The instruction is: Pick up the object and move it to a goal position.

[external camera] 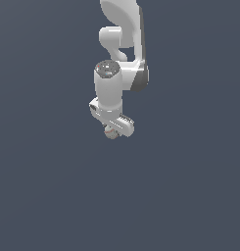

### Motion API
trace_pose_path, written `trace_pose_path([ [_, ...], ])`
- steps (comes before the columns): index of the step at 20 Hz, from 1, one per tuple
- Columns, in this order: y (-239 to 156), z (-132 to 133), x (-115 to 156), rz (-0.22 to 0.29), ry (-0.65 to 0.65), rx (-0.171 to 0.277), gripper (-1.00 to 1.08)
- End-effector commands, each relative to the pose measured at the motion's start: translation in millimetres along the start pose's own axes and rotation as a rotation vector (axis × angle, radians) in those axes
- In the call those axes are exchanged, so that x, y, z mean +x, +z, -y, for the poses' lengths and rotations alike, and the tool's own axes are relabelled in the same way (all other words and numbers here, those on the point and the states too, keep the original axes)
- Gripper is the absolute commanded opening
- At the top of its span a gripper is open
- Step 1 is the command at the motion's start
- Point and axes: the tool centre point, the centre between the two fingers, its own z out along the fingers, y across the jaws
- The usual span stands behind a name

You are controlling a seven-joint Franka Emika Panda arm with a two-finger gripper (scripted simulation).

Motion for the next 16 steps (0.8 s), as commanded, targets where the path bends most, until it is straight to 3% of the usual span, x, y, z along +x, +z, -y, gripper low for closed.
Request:
trace_pose_path([
  [1, -24.9, -7.3, -4.2, -0.002, 0.0, 0.002, -1.0],
  [16, -176.1, -54.2, -30.3, -0.002, 0.001, 0.0, -1.0],
])
